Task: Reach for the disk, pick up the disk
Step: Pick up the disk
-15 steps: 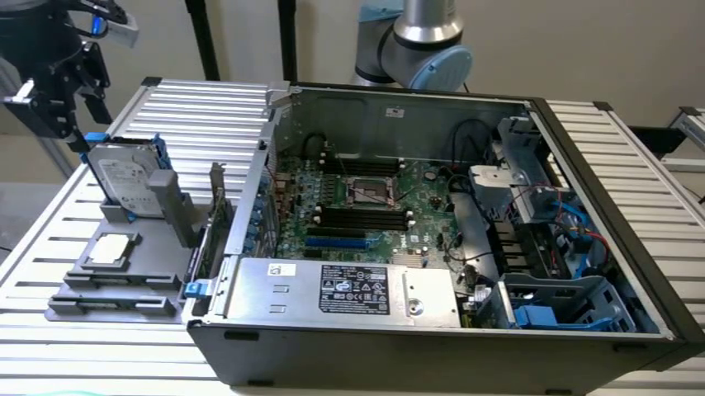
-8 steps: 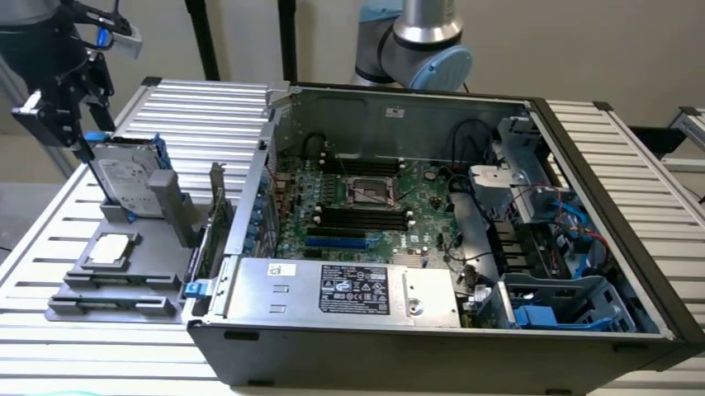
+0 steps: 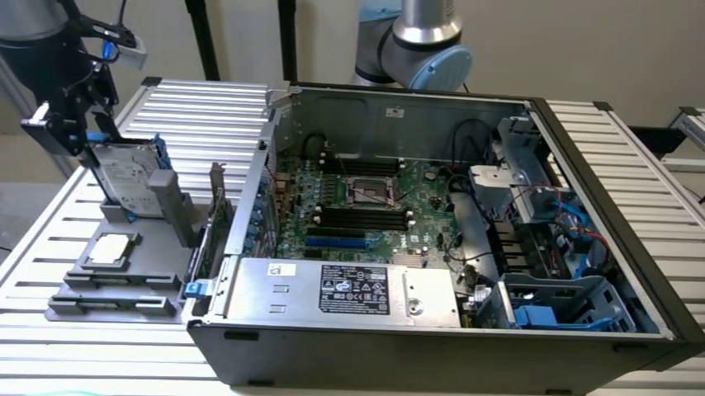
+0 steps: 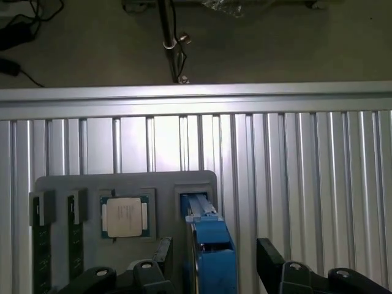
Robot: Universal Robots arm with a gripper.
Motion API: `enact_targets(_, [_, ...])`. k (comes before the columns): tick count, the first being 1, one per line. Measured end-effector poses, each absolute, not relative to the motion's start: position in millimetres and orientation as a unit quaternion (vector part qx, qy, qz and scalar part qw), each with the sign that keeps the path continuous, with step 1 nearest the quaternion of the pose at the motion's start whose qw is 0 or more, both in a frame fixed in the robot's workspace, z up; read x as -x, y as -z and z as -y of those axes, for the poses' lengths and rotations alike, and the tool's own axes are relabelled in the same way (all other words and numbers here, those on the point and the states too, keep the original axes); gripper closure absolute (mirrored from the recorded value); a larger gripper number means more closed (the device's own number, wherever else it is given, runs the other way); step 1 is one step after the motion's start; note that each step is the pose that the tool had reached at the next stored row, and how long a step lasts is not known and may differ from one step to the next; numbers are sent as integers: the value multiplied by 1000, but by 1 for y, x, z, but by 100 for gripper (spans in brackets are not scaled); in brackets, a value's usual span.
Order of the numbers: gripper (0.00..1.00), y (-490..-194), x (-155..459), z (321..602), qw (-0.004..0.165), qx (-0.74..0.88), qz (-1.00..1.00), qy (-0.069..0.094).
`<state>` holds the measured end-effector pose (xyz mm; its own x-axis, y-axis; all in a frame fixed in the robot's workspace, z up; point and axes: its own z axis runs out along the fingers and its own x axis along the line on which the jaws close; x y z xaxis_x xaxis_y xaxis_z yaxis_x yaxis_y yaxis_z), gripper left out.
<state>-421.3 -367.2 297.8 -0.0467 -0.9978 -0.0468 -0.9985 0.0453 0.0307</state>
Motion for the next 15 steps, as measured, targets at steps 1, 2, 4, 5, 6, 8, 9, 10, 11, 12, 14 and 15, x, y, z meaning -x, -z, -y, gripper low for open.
enact_targets(1, [35, -296, 421, 367, 7, 691, -723, -27])
enact_targets(2, [35, -294, 421, 367, 7, 691, -722, -26])
enact_targets(4, [35, -292, 421, 367, 8, 691, -722, -26])
enact_targets(5, [35, -291, 421, 367, 8, 691, -722, -26])
enact_targets(6, [35, -290, 421, 367, 7, 691, -722, -26])
enact_targets(8, [35, -290, 421, 366, 7, 692, -722, -26])
enact_targets(9, [35, -289, 421, 366, 7, 692, -722, -26])
enact_targets(10, [35, -289, 421, 366, 7, 692, -722, -26])
enact_targets(11, [35, -289, 421, 366, 7, 692, -722, -26])
enact_targets(12, [35, -289, 421, 366, 8, 692, -722, -26])
enact_targets(14, [35, -289, 421, 365, 8, 692, -722, -26])
enact_targets(15, [35, -289, 421, 365, 8, 692, -722, -26])
